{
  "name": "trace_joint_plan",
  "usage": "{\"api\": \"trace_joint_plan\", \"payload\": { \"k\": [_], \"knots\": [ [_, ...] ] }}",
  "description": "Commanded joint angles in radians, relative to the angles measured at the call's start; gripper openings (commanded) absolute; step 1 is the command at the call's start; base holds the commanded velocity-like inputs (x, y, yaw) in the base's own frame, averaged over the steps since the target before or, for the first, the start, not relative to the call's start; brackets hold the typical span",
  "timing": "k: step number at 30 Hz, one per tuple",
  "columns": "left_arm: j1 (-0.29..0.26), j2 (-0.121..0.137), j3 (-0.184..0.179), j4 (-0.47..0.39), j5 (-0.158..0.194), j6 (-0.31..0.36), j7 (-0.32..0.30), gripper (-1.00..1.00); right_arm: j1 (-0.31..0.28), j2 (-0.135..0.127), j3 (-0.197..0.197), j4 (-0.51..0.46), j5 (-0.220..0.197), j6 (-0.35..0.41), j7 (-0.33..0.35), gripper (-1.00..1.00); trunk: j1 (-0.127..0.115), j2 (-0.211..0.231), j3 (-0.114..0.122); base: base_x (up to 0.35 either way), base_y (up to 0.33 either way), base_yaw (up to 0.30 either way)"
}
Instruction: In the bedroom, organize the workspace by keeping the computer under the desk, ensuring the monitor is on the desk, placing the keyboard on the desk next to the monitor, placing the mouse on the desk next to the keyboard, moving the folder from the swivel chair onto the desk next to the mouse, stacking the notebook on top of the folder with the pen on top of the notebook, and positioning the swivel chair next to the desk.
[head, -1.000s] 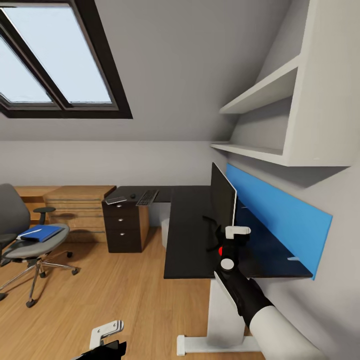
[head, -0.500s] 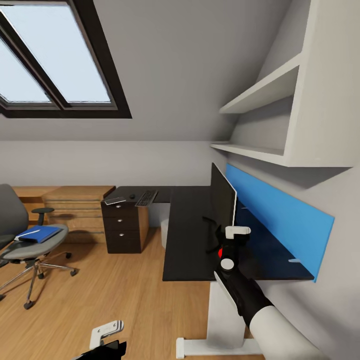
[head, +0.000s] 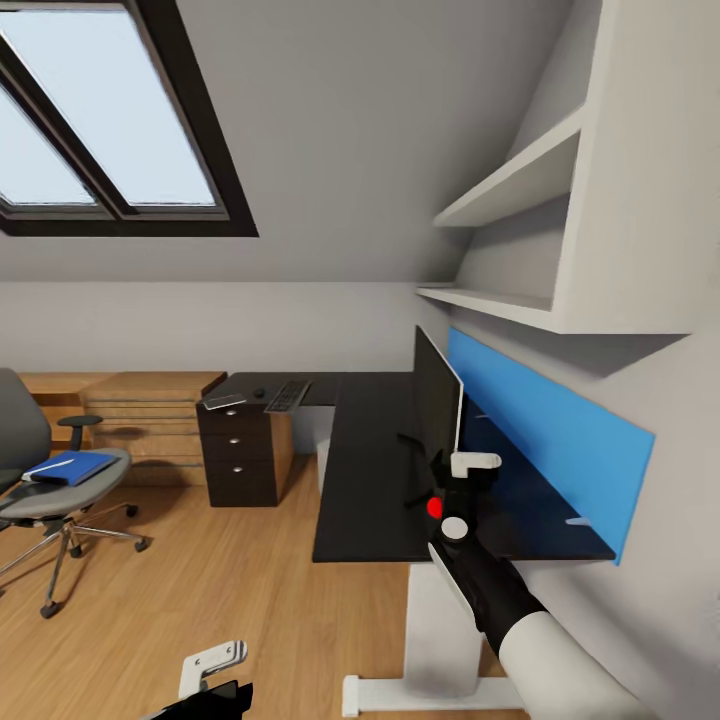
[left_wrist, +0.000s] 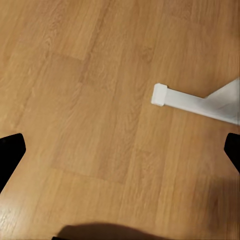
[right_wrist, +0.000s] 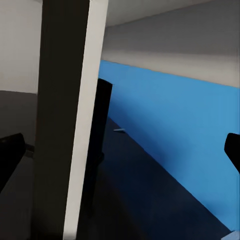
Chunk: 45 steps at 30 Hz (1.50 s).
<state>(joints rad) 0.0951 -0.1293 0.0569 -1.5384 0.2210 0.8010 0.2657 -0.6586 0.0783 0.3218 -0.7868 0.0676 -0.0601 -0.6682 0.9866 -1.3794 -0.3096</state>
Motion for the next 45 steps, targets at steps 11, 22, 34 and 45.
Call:
{"api": "trace_joint_plan", "payload": {
  "k": [11,22,34,45],
  "knots": [
    [0.0,0.0,0.001,-0.002,0.011,0.003,0.007,1.0,-0.001,0.0,0.002,0.001,0.003,-0.001,-0.005,1.0,0.0,-0.001,-0.001,0.0,-0.019,0.0],
    [0.0,0.0,0.001,-0.002,0.011,0.004,0.007,1.0,-0.001,0.0,0.003,0.001,0.003,-0.001,-0.005,1.0,0.0,-0.001,-0.001,-0.076,0.0,0.0],
    [0.0,0.0,0.0,0.0,0.011,0.004,0.007,1.0,0.0,0.004,0.005,0.003,0.003,-0.002,-0.005,1.0,0.0,-0.001,-0.001,-0.336,0.0,0.0],
    [0.0,0.001,0.013,0.004,0.011,-0.019,0.007,1.0,0.029,0.007,0.008,-0.028,-0.001,-0.002,-0.003,1.0,0.0,-0.001,-0.001,-0.337,0.0,0.0]
  ]
}}
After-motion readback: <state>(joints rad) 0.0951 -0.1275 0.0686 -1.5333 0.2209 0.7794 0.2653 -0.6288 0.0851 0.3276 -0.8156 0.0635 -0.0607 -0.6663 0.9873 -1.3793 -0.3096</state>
